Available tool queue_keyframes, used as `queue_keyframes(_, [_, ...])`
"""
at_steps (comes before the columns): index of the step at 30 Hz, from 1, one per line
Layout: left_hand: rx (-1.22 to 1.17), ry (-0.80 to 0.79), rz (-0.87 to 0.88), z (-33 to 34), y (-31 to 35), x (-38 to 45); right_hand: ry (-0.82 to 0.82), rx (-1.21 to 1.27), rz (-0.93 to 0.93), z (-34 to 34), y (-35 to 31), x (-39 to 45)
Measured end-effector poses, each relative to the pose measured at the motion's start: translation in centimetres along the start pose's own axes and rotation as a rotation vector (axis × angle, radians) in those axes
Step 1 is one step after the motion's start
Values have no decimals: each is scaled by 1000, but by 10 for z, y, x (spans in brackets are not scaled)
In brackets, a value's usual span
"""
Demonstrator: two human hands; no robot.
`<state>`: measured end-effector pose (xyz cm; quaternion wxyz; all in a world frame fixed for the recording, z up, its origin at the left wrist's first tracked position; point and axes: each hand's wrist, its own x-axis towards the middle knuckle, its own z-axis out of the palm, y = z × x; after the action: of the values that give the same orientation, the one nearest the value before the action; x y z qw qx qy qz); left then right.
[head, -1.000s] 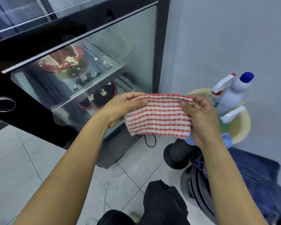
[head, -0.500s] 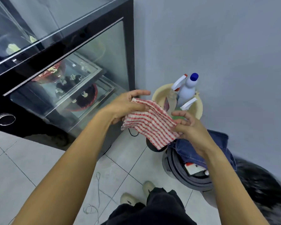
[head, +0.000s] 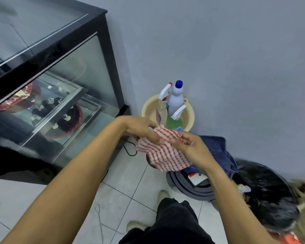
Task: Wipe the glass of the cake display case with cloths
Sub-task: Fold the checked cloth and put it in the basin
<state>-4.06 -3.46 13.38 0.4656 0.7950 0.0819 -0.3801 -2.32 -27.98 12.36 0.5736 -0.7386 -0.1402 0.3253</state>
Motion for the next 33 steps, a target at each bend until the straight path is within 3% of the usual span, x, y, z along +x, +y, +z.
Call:
queue_keyframes(2, [40, -102, -70, 7, -15, 5, 24, 55, 38, -9, 5, 0])
queue_keyframes(4, [4, -62, -85, 15, -29, 15, 45, 101, 84, -21, 15, 3])
queue_keyframes(9, [-567, 86, 7, 50, -46, 50, 25, 225, 215, -54, 42, 11])
queue_keyframes(15, [-1014, 272, 59, 91, -35, 85, 56, 282, 282, -77, 67, 28])
queue_keyframes(21, [-832, 506, 11, 81, -13, 104, 66, 292, 282, -80, 77, 51])
queue_keyframes(29, [-352, 862, -2, 18, -36, 97, 106, 403, 255, -9, 71, 89])
queue_keyframes(33, [-257, 823, -32, -15, -46, 95, 151, 436, 279, 19, 53, 111])
